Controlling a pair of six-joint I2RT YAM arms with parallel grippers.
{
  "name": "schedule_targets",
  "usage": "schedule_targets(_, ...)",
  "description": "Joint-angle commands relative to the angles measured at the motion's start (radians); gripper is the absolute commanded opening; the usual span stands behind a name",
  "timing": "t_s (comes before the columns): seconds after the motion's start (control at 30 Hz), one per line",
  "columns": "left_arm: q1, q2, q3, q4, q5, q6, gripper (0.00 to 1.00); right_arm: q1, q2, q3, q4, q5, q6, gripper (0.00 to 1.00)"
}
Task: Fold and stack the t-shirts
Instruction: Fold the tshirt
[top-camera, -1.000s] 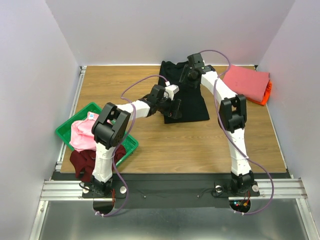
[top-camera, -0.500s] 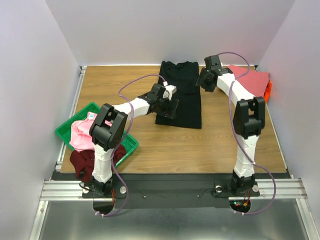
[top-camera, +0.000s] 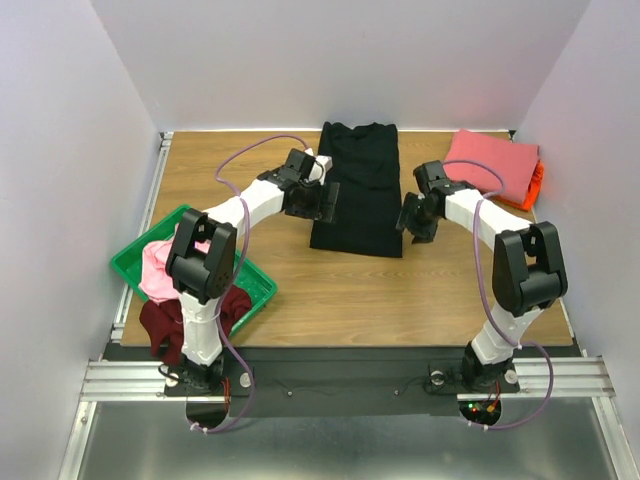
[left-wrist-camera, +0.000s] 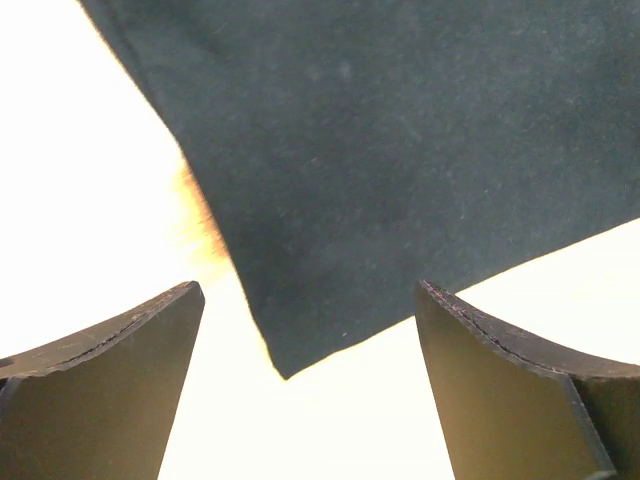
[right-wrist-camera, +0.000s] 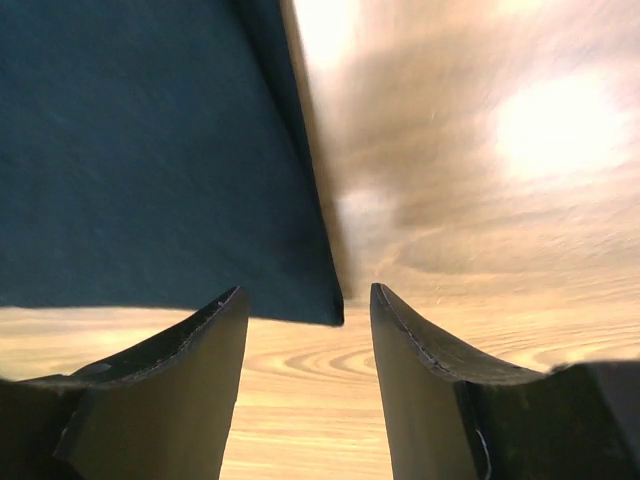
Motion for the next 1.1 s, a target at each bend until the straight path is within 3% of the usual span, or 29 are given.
schedule_targets(0.0,0.013,-0.055,0.027,-0.061,0.055,-0.009,0.99,0.026,-0.048,-0.056,0.032,-0.030,0.042,0.57)
schedule_targets(0.7,0.018,-0.095,-0.036,-0.082,0.062,0.009,0.99,0.063,0.042,-0.124,0.091,-0.034,0.036,0.50)
schedule_targets(0.9,0.018,-0.111,-0.067,-0.074,0.075,0.014,0.99,0.064,0.036,-0.150,0.083,-0.026,0.038,0.33)
schedule_targets(1.0,0.018,-0.118,-0.090,-0.070,0.095,0.037,0.99,0.064,0.013,-0.164,0.075,-0.014,0.045,0.10)
schedule_targets(1.07,0.018,-0.120,-0.102,-0.070,0.106,0.052,0.99,0.063,0.004,-0.168,0.069,-0.011,0.047,0.03)
